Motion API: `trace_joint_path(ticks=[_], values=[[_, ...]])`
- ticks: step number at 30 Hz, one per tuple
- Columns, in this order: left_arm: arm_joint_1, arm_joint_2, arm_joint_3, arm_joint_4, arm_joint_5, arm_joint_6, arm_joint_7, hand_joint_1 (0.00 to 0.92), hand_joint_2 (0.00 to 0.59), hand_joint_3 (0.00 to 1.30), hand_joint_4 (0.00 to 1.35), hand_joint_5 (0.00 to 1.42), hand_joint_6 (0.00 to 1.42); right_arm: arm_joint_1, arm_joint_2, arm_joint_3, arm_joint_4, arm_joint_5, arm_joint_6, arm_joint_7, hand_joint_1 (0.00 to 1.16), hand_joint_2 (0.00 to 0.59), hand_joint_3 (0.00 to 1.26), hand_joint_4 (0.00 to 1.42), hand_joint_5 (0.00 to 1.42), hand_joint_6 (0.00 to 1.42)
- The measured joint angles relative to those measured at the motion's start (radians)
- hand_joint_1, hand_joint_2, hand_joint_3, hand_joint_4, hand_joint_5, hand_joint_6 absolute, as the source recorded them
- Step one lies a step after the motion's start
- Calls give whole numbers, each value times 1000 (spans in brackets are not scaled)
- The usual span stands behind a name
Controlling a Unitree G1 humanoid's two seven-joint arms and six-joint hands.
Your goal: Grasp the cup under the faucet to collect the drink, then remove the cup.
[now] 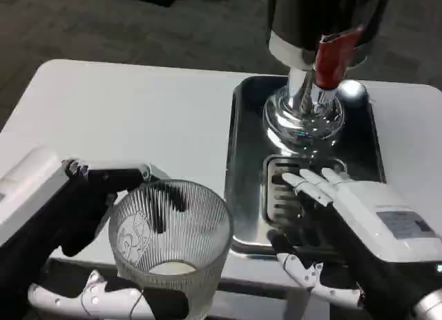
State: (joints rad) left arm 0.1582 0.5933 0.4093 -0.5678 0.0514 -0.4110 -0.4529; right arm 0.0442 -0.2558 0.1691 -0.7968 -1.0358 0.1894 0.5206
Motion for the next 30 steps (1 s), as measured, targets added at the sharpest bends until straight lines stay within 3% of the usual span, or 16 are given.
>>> trace_joint_path(ticks=[17, 30], values=[[-1, -1, -4, -8, 1, 14, 0, 343, 215, 1027, 1203, 1417, 1424, 22, -5, -12, -18, 3, -4, 3, 412, 485, 134, 76, 39, 65], [-63, -16, -73, 6, 61, 45, 2, 343, 215, 1028, 1203, 1417, 1424, 89, -19, -60, -60, 6, -24, -10, 412, 485, 65, 42, 32, 65]])
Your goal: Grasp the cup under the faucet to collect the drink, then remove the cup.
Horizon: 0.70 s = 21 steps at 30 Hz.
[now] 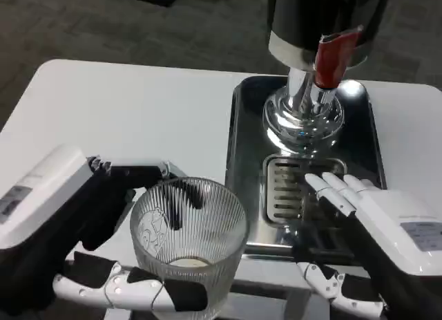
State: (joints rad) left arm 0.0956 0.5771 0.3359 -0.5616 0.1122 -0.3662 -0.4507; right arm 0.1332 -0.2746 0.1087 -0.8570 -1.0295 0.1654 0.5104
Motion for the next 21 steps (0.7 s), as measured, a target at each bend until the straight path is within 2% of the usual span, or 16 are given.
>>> trace_joint_path(ticks=[11, 21], values=[[-90, -35, -60, 52, 97, 33, 46, 343, 215, 1028, 1203, 1417, 1424, 35, 0, -56, -20, 19, -2, -1, 412, 485, 65, 42, 29, 65], [-241, -71, -175, 200, 226, 47, 130, 343, 215, 1028, 1203, 1417, 1424, 89, 4, -150, -58, 80, -1, -27, 412, 485, 37, 35, 39, 80]])
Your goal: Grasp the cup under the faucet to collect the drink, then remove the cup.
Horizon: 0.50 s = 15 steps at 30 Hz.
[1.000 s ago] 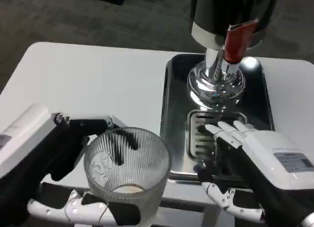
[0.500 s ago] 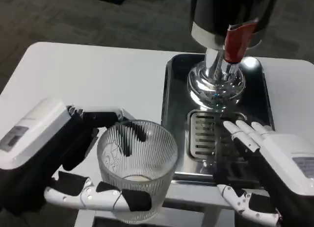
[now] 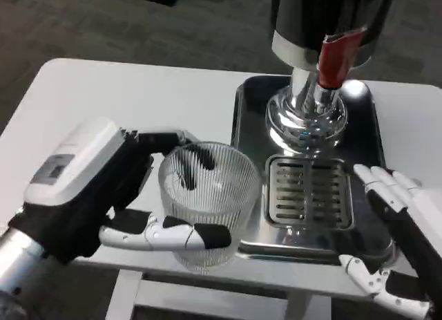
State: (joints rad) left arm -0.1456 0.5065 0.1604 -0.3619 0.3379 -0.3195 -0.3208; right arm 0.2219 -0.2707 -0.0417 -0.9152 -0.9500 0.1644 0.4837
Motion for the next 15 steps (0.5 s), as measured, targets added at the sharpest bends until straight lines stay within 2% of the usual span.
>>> trace_joint_path(ticks=[6, 15], values=[[-107, -26, -87, 136, 96, -3, 75, 343, 215, 1028, 1203, 1417, 1424, 36, 21, -41, -23, 29, 0, -10, 412, 485, 36, 35, 39, 80], [-266, -66, -184, 303, 196, -1, 174, 343, 215, 1028, 1203, 1417, 1424, 55, 23, -101, -38, 76, 0, -19, 412, 485, 42, 42, 39, 80]])
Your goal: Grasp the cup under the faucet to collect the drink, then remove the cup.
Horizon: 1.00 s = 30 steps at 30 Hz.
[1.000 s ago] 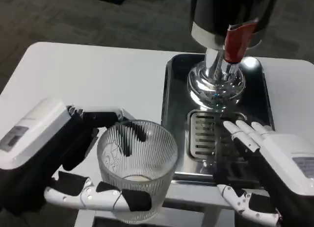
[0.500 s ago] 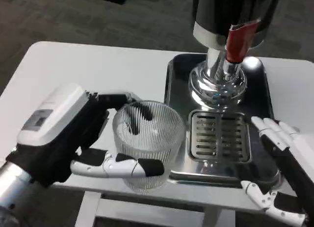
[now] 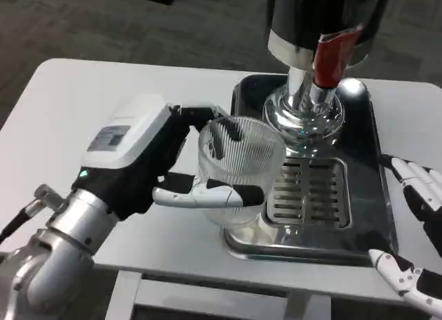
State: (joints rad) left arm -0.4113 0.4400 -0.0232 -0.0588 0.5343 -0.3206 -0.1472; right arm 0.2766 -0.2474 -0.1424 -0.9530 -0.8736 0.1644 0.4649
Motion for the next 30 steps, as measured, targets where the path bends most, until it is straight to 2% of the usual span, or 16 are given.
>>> trace_joint_path(ticks=[7, 14, 23, 26, 30], values=[[-90, -28, -77, 118, 68, 2, 60, 343, 215, 1028, 1203, 1417, 1424, 16, -2, -41, -3, 37, 0, -1, 412, 485, 52, 44, 39, 80], [-115, -41, -120, 151, 111, 2, 110, 343, 216, 1025, 1189, 1403, 1424, 42, -6, -83, -5, 77, -6, -6, 412, 485, 60, 47, 39, 80], [-152, -48, -173, 213, 186, -23, 208, 334, 223, 1017, 1176, 1389, 1424, 61, -18, -106, -7, 116, -10, -12, 412, 486, 64, 53, 39, 80], [-178, -53, -194, 241, 194, -23, 229, 330, 224, 1009, 1153, 1367, 1424, 62, -29, -116, -7, 124, -11, -14, 412, 488, 64, 54, 39, 80], [-201, -64, -213, 267, 216, -19, 259, 327, 217, 939, 1055, 1287, 1424, 70, -34, -129, -10, 138, -11, -17, 414, 493, 70, 54, 39, 80]])
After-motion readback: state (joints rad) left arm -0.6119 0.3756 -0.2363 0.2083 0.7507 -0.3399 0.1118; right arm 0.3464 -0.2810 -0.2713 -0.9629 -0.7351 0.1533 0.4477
